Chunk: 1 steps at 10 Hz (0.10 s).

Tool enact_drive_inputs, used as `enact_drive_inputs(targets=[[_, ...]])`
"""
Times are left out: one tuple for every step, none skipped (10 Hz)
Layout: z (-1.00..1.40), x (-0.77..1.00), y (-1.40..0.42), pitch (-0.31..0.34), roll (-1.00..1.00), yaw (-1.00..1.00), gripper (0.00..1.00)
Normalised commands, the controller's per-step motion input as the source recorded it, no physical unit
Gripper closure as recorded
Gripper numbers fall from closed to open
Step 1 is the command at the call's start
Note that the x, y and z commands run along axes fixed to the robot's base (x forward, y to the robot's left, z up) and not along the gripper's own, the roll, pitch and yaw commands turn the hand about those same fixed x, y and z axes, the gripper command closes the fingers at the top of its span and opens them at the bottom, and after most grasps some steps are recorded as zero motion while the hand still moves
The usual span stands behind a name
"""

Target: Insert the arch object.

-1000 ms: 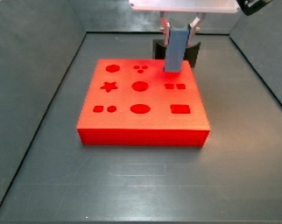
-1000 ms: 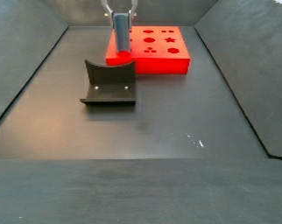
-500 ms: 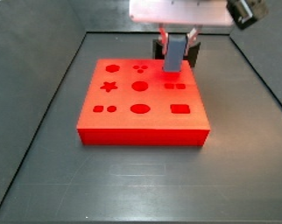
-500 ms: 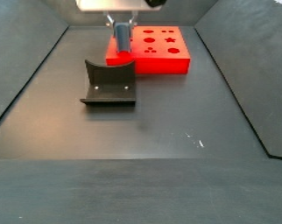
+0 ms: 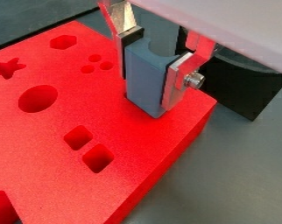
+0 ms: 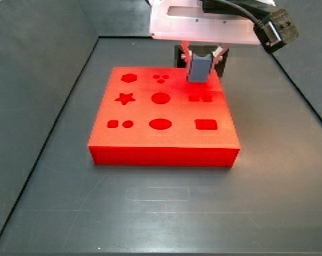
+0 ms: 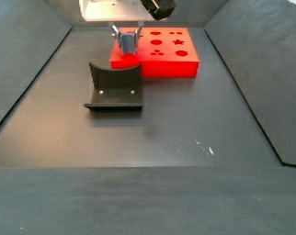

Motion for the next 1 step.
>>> enact_drive_inputs(targets=[[0.0, 0.0, 0.0, 0.0, 0.0, 0.0, 1.0]])
